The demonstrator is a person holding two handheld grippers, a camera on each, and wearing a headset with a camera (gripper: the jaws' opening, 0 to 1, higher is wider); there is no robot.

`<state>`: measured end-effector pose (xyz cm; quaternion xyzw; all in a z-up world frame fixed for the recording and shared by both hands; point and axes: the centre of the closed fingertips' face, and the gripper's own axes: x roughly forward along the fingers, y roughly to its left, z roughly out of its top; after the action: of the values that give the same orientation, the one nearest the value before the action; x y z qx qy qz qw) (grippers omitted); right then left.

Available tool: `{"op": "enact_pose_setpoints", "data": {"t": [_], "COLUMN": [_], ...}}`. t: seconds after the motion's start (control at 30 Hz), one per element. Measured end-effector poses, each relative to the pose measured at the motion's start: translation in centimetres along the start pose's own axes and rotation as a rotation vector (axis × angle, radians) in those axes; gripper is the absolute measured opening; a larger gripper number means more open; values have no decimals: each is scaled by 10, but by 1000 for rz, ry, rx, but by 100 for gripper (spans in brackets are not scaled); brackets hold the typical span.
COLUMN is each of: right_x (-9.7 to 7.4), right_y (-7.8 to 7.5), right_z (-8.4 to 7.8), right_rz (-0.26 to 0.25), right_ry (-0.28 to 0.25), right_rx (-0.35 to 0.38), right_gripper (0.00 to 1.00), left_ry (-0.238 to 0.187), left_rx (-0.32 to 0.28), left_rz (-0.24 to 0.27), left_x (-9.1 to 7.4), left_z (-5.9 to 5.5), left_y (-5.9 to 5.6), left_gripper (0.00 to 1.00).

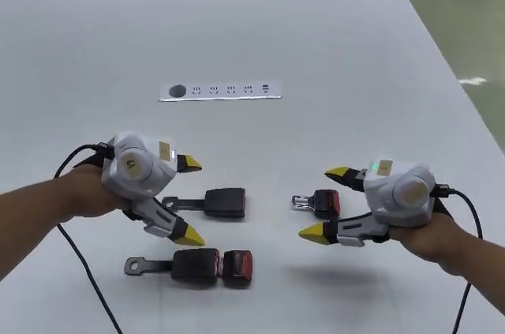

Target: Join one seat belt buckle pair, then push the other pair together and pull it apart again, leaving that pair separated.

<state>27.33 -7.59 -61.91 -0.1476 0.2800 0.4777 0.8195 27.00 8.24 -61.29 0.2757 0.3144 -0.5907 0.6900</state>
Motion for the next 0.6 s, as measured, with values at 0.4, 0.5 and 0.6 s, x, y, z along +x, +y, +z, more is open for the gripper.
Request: {"op": "enact_pose_setpoints", "data": {"t": [0.4, 0.5, 0.6], "right_x": [13, 17, 21], "right_y": [-24, -27, -29], "right_z": [-29, -37, -42], "right_rz": [67, 89, 104], "right_ry": [56, 58, 64], "right_rx": [26, 40, 45], "right_gripper": [74, 73, 71], "left_ry": [17, 9, -1], "left_rx": [-37, -48, -76], "left_rz": [-64, -84, -105], "left_x": [30, 39, 48], "left_z": [-17, -16, -22], "left_y": [15, 15, 22], "left_gripper": [80, 78, 75]}}
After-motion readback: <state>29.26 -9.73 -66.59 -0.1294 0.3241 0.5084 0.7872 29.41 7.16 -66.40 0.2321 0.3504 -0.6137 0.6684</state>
